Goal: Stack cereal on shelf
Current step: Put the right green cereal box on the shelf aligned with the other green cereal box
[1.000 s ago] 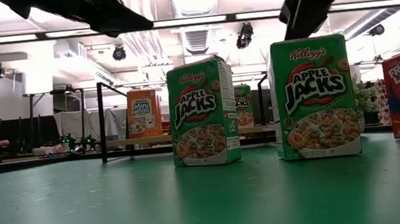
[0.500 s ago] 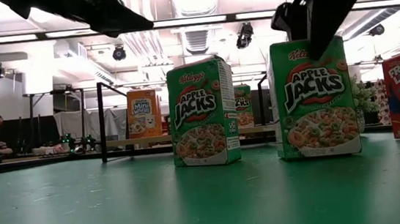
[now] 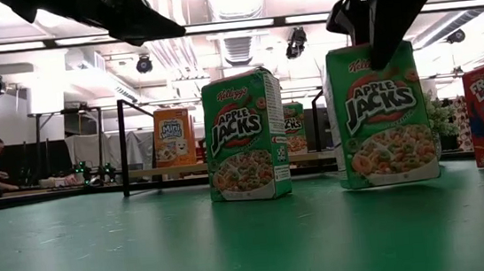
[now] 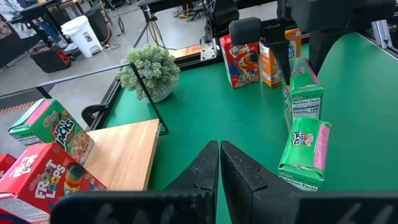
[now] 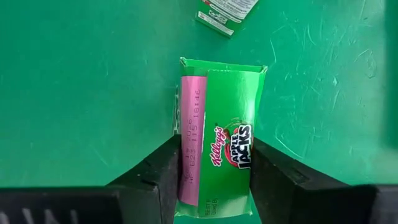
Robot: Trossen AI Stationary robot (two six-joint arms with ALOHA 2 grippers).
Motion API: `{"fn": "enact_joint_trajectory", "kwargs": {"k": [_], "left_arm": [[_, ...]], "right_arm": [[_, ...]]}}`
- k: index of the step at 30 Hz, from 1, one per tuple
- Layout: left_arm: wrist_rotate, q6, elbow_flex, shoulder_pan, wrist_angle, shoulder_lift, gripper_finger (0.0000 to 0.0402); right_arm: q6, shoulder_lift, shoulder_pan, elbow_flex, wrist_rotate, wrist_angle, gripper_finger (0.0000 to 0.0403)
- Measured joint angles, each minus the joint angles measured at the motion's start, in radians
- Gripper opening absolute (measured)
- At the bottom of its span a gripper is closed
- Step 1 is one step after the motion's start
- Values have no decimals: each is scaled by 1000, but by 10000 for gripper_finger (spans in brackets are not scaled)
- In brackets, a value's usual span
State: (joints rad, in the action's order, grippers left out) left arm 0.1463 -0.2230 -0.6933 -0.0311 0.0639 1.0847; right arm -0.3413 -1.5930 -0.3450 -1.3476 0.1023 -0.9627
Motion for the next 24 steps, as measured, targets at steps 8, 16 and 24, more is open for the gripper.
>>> {"fn": "enact_joint_trajectory", "kwargs": {"k": [8,16,24], "left_arm": [[0,0,0,0,1,0,0],[0,0,0,0,1,0,0],[0,0,0,0,0,0,0]], "right_arm": [[105,15,28,-69,2,-79,154],[314,15,142,-238,30,-229,151],[612,16,356,-360,30,-243,148]]}}
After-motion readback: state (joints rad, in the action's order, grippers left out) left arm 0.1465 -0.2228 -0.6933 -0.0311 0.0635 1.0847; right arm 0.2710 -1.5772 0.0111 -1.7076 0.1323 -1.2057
